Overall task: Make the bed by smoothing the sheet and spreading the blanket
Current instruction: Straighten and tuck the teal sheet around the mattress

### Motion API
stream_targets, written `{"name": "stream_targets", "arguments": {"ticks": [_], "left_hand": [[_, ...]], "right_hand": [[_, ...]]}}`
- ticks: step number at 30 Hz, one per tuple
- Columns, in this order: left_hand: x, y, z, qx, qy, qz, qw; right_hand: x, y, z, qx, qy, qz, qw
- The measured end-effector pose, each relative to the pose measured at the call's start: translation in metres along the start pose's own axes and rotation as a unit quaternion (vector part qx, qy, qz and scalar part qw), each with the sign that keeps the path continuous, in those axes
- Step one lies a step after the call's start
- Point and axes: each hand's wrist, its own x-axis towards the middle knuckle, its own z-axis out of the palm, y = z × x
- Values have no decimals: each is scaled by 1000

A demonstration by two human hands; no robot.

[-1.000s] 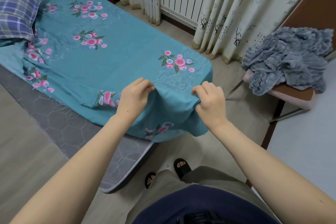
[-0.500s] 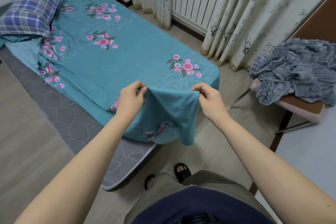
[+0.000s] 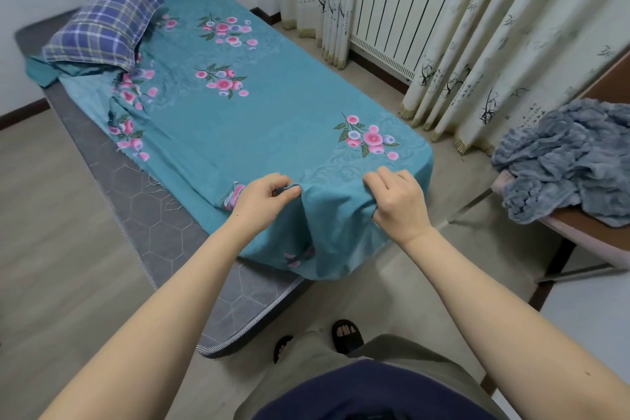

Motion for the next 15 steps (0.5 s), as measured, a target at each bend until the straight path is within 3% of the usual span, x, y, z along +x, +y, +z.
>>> {"name": "stream_targets", "arguments": {"ticks": [3,5,7,9,12,14,15], "left_hand": [[-2,-2,-4,3,10,-21,1000],[-5,-1,-5,-12,45,-46,998],[-8,0,-7,-40,84,-58,994],[-12,0,-8,-69,97,-62,991],[-18,-1,-7,-77,82,-59,992],[-20,-4,-5,-78,75,-61,992],[-21,-5,-4,-82,73,-63,992]], "right_hand": [[-3,-4,0,104,-12,132,986],[1,-12,-4,185,-48,286,939],[4,-18,-6,240,-88,440,861],[2,-20,-7,343,-94,543,761],[-6,-22,-6,516,-91,549,652],[-9,-24,-1,619,-112,540,559],[-9,-26,1,632,-129,544,537]]}}
